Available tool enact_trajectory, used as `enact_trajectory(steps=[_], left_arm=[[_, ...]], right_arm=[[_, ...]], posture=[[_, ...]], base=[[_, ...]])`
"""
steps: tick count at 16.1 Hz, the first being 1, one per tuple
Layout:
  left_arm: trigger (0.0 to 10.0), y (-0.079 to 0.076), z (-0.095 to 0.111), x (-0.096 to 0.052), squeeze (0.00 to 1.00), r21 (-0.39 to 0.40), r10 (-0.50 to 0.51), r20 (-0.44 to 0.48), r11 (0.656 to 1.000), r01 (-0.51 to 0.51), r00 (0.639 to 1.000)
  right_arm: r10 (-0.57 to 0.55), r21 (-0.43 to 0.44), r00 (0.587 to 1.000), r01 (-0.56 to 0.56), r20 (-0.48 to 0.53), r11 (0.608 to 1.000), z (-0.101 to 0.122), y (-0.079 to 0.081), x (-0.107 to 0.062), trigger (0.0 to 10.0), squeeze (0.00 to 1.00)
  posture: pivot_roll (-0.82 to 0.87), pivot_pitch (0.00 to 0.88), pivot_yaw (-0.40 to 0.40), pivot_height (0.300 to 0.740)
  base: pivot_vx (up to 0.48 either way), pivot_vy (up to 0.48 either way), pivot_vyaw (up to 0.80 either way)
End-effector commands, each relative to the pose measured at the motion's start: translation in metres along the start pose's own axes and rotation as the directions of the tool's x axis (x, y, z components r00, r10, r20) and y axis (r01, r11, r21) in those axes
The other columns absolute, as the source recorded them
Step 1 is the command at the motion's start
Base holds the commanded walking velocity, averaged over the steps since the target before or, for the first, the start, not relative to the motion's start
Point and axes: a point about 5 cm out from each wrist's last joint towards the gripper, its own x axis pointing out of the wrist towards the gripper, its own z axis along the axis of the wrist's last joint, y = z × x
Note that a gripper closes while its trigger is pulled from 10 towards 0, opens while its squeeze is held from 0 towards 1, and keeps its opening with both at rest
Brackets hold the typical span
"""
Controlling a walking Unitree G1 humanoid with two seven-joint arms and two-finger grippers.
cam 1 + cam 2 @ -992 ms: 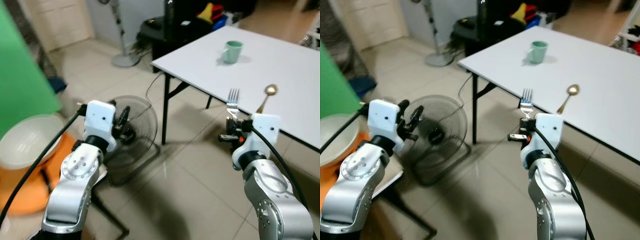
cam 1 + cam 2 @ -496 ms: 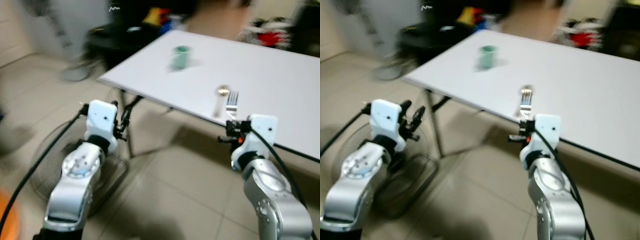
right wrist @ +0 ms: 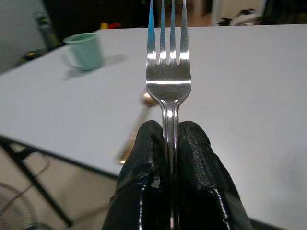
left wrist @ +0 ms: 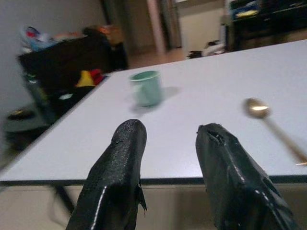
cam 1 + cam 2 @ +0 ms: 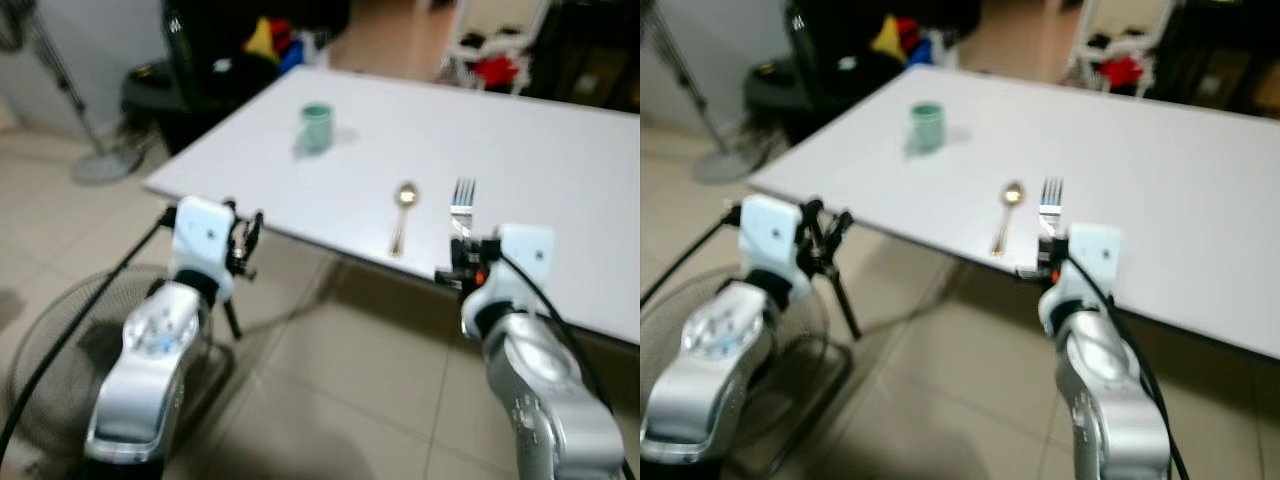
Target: Setting the table
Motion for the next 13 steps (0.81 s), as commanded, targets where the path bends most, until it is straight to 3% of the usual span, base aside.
enact_trajectory(steps=[1,11,13], left_arm=[[10.0,0.0015,0.0008,-0.0008,0.0,0.015,0.002,-0.002,1.0,-0.002,1.0],[10.0,-0.0023,-0.0021,-0.0041,0.0,0.007,-0.027,-0.004,1.0,0.027,1.0],[10.0,-0.0055,-0.0049,-0.0054,0.0,-0.001,-0.045,-0.011,0.999,0.045,0.999]], right_arm=[[-0.008,0.001,1.0,0.008,0.014,1.0,0.0035,-0.0015,0.0003,10.0,0.0],[0.007,-0.018,1.0,-0.007,-0.014,1.0,-0.0013,-0.0025,-0.0017,10.0,0.0],[0.009,-0.029,0.999,-0.01,-0.035,1.0,-0.0036,-0.0033,-0.0015,10.0,0.0]], posture=[[0.03,0.0,0.058,0.74],[0.02,0.0,0.057,0.74],[0.02,0.0,0.058,0.74]], base=[[0.311,0.0,0.0],[0.31,0.0,0.0],[0.311,0.0,-0.74]])
